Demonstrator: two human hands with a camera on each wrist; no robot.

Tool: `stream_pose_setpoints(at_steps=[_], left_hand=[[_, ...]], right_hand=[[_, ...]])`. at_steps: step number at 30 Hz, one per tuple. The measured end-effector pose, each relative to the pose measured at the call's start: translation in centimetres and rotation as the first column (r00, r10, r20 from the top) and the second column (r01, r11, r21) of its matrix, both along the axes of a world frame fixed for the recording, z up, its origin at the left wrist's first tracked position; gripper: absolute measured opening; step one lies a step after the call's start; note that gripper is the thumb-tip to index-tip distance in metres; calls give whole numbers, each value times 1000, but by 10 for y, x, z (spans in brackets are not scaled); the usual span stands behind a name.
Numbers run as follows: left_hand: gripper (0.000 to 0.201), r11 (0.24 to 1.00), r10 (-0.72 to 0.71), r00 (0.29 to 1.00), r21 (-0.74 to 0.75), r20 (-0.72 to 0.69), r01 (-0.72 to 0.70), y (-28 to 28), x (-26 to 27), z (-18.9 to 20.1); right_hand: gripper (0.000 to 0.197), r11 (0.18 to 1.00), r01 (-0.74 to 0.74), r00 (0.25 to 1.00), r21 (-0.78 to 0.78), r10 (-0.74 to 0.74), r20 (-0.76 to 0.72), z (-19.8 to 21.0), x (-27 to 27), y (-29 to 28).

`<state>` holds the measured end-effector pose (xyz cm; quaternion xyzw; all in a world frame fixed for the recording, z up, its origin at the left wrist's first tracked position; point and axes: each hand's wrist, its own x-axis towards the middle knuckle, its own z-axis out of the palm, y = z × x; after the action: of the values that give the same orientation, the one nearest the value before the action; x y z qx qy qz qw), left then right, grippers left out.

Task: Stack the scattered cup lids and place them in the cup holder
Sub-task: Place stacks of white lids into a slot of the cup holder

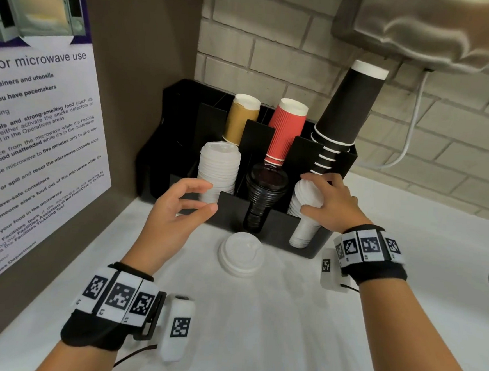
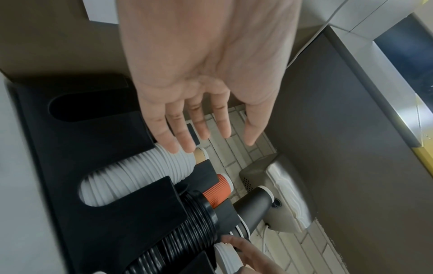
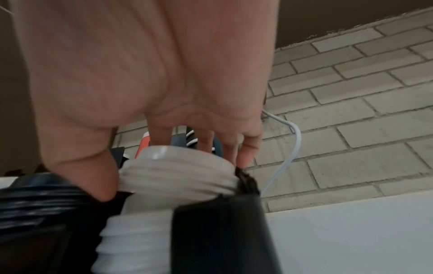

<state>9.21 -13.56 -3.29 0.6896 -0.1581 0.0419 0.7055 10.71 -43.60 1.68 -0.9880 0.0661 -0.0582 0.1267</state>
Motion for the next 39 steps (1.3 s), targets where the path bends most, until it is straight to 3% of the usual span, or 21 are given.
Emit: stream_pose_setpoints(at_steps=[8, 16, 17, 19, 21, 23, 25, 26, 29, 35, 39], left_hand=[[29, 1000, 9, 1000, 10, 11, -9, 0, -2, 3], [30, 1000, -8, 1000, -7, 9, 8, -1, 2, 0], [30, 1000, -12, 1000, -11, 2, 12, -1, 2, 0], [30, 1000, -12, 1000, -17, -8, 12, -1, 3, 1], [29, 1000, -3, 1000, -23, -12, 3, -1, 4, 1], [28, 1000, 0, 1000, -28, -6, 0, 0, 5, 1], [28, 1000, -6, 1000, -29, -1, 6, 1, 4, 1], [27, 1000, -11, 1000, -29, 1, 11, 1, 4, 2], [28, 1000, -17, 1000, -22, 11, 17, 3, 3, 1], [26, 1000, -6, 1000, -26, 23, 6, 7, 5, 4], [27, 1000, -8, 1000, -19, 29, 9, 6, 5, 5]], right_hand=[[81, 986, -22, 991, -163, 0, -135, -1, -1, 2], [61, 985, -46, 976, -166, 9, -219, -6, -18, 23], [61, 986, -33, 986, -163, 5, -169, -6, -21, 29], [58, 991, -70, 993, -111, 80, 84, -4, -29, 46], [45, 971, -237, 958, 31, 228, 173, -1, -36, 72], [45, 938, -338, 937, 79, 343, -67, -6, -40, 98], [64, 940, -340, 860, -38, 295, -416, -19, -38, 116], [74, 936, -331, 836, -123, 230, -498, -26, -35, 122], [91, 923, -295, 828, -246, 119, -548, -41, -28, 136], [96, 925, -339, 723, -171, 140, -676, -44, -15, 141], [92, 908, -388, 713, -160, 185, -676, -49, -13, 139]])
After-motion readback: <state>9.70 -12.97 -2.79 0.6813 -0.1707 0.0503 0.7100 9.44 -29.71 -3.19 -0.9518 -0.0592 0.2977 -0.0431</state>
